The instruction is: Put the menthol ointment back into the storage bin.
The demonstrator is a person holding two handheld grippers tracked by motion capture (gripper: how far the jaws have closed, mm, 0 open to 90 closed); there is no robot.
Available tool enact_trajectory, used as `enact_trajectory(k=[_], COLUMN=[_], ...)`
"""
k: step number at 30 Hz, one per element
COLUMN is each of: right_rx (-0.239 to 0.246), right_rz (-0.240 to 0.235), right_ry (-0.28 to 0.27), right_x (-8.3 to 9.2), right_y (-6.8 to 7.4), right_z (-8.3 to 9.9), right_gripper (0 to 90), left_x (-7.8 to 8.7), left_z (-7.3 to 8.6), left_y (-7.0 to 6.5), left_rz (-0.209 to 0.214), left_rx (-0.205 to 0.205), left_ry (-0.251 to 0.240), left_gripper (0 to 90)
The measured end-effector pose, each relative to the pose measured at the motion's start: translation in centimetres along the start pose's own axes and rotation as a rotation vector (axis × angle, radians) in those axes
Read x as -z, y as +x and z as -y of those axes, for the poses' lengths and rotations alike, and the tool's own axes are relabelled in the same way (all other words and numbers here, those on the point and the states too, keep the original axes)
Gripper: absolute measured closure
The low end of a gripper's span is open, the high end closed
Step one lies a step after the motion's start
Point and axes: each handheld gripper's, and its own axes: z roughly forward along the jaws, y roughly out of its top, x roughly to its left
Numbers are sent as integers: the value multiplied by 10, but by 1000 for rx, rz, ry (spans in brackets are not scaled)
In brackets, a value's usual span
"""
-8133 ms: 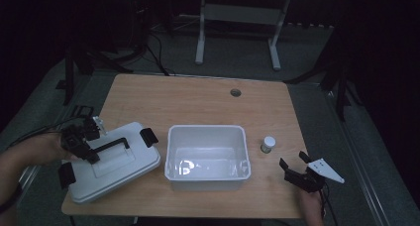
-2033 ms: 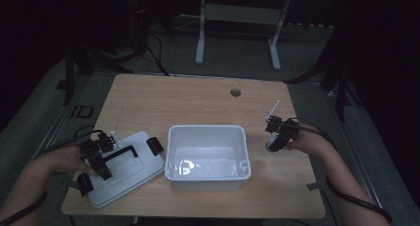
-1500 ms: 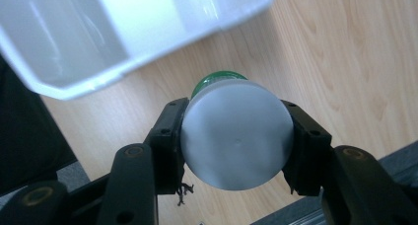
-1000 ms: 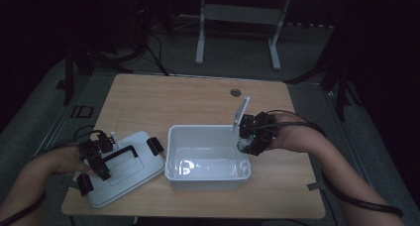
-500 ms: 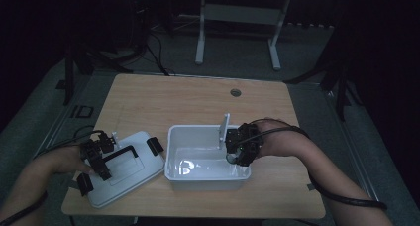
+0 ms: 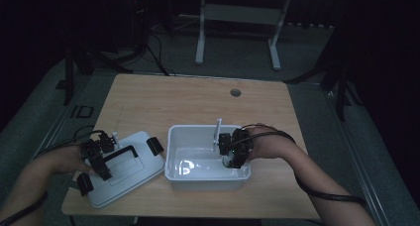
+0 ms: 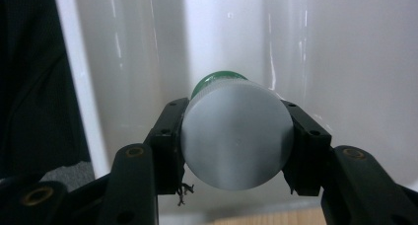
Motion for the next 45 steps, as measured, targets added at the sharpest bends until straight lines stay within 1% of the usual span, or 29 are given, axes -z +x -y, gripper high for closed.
enact_trajectory(k=[4,6,13,16,17,18,19,21,23,24,25,26,29,31,32,37,39,43,45], right_rx=[-8,-9,-9,-13,-12,-16,-16,-16,-13,-21,-17,-27,-33,-31,-29,-27,-34,-25,-29], right_rz=[-22,-27,-45,-51,-46,-45,-45,-58,-50,-54,-54,-52,-50,-47,-42,-41,-52,-56,-60], right_ry=[0,2,6,18,22,33,33,47,54,60,65,71,89,96,108,130,135,157,165], right_x=[-9,-13,-24,-33,-35,-37,-37,-44,-47,-49,-51,-53,-59,-60,-62,-71,-74,-80,-83], right_y=[0,1,0,-3,-3,-3,-3,-2,-2,-3,-4,-4,-5,-5,-5,-7,-7,-6,-6], right_z=[-3,-5,-12,-15,-16,-17,-17,-19,-20,-21,-21,-21,-21,-22,-23,-27,-27,-28,-29], right_gripper=[501,500,501,501,501,501,501,501,501,501,501,501,501,500,500,500,500,500,500], left_x=[-1,-1,-2,-3,-3,-3,-3,-3,-4,-4,-5,-5,-5,-5,-5,-5,-6,-7,-7], left_z=[-2,-2,-1,1,2,2,2,2,2,2,2,2,2,2,2,0,-1,-1,0], left_y=[0,0,0,1,1,1,1,1,1,1,1,1,1,1,1,-1,-1,0,0], left_rz=[2,1,-3,-3,-3,-4,-4,-4,-5,-5,-6,-4,-5,-4,-6,-2,-2,0,2], left_rx=[-1,-7,-6,-4,-4,-4,-4,-5,-6,-5,-2,-3,-4,-6,-6,-12,-12,-10,-10], left_ry=[0,4,3,6,6,6,6,3,3,5,7,7,4,5,6,4,7,10,9], left_gripper=[266,266,266,266,266,266,266,266,266,266,266,266,266,266,266,266,266,266,266])
